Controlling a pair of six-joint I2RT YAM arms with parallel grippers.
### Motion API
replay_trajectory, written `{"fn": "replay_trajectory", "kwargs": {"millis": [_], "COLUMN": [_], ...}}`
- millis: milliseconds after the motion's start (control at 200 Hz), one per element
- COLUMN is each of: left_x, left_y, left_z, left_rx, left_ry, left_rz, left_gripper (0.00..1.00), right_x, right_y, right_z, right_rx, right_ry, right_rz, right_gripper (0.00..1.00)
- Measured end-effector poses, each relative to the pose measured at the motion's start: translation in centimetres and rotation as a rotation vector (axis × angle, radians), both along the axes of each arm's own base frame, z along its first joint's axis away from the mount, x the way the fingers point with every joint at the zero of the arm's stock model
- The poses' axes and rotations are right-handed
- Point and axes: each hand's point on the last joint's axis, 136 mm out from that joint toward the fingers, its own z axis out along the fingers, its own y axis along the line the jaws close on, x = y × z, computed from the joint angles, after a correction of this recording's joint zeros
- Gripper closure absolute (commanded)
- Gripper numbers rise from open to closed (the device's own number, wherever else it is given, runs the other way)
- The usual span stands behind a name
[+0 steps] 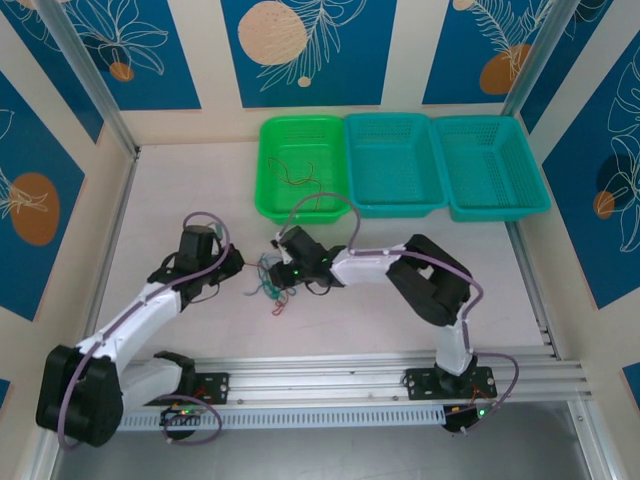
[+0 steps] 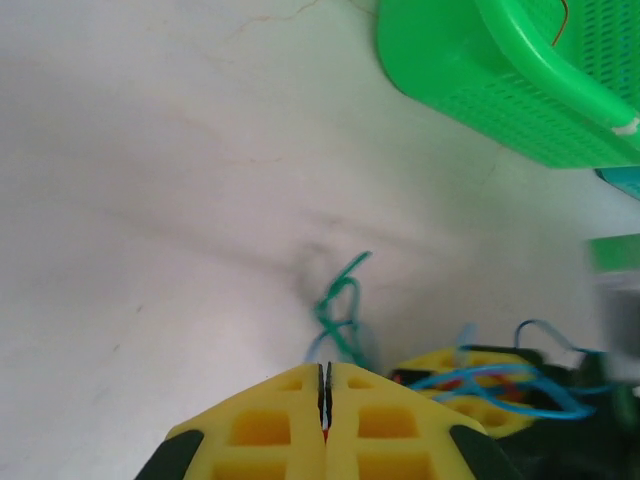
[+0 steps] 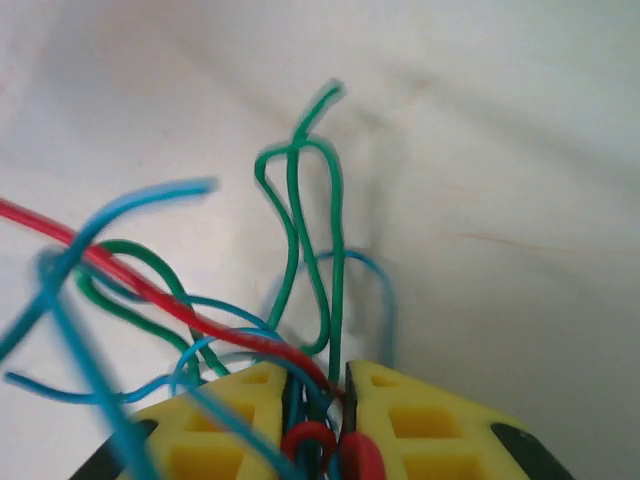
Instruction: Untangle the cables
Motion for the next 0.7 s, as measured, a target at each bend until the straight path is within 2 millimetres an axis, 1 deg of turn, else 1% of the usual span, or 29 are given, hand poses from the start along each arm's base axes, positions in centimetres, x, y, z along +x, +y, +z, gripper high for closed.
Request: {"fn": "replay_trajectory", "kwargs": {"millis": [55, 100, 155, 220, 240, 270, 325, 375, 410, 510, 605, 650, 700], "left_x": [-0.2, -0.6, -0.9, -1.0, -1.0, -0.7, -0.3, -0.3, -0.4, -0.6, -0.7, -0.8, -0.8], "left_y": [1.1, 1.7, 1.9, 1.8, 2.1, 2.9, 4.5, 4.8, 4.8, 5.2, 5.2, 5.2, 5.2], "left_z": [0.7, 1.0, 1.6, 2.1, 2.3, 2.4, 2.5, 2.3, 2.1, 1.8, 1.6, 1.6, 1.5], "left_rx": [-0.006, -0.015, -0.036, -0.057, -0.049, -0.033, -0.010, -0.004, -0.002, 0.013, 0.017, 0.018, 0.019], "left_ry": [-0.008, -0.008, -0.016, -0.027, -0.032, -0.042, -0.052, -0.045, -0.035, -0.025, -0.014, -0.009, -0.009], "left_rz": [0.034, 0.046, 0.048, 0.039, 0.050, 0.082, 0.142, 0.153, 0.151, 0.168, 0.169, 0.169, 0.168], "left_gripper": [1.00, 1.00, 1.00, 1.00, 1.00, 1.00, 1.00, 1.00, 1.00, 1.00, 1.00, 1.00, 1.00], "right_x": [-0.1, -0.1, -0.1, -0.2, -0.2, -0.1, -0.2, -0.8, -1.2, -1.7, -2.2, -2.4, -2.7], "right_y": [-1.2, -2.0, -3.0, -4.4, -5.1, -6.7, -10.5, -13.2, -14.1, -14.9, -16.4, -17.0, -17.4], "right_z": [1.4, 2.6, 4.1, 4.9, 4.8, 3.9, 1.2, -1.1, -1.8, -1.1, -0.7, -0.5, 0.0], "right_rx": [0.044, 0.087, 0.141, 0.174, 0.166, 0.135, 0.051, -0.017, -0.038, -0.041, -0.037, -0.039, -0.038], "right_ry": [0.001, -0.003, -0.006, 0.000, 0.006, 0.023, 0.081, 0.138, 0.157, 0.153, 0.160, 0.160, 0.154], "right_rz": [-0.017, -0.029, -0.038, -0.052, -0.066, -0.101, -0.180, -0.232, -0.249, -0.267, -0.301, -0.312, -0.317], "right_gripper": [0.80, 0.79, 0.79, 0.77, 0.76, 0.75, 0.74, 0.74, 0.74, 0.74, 0.69, 0.62, 0.47]}}
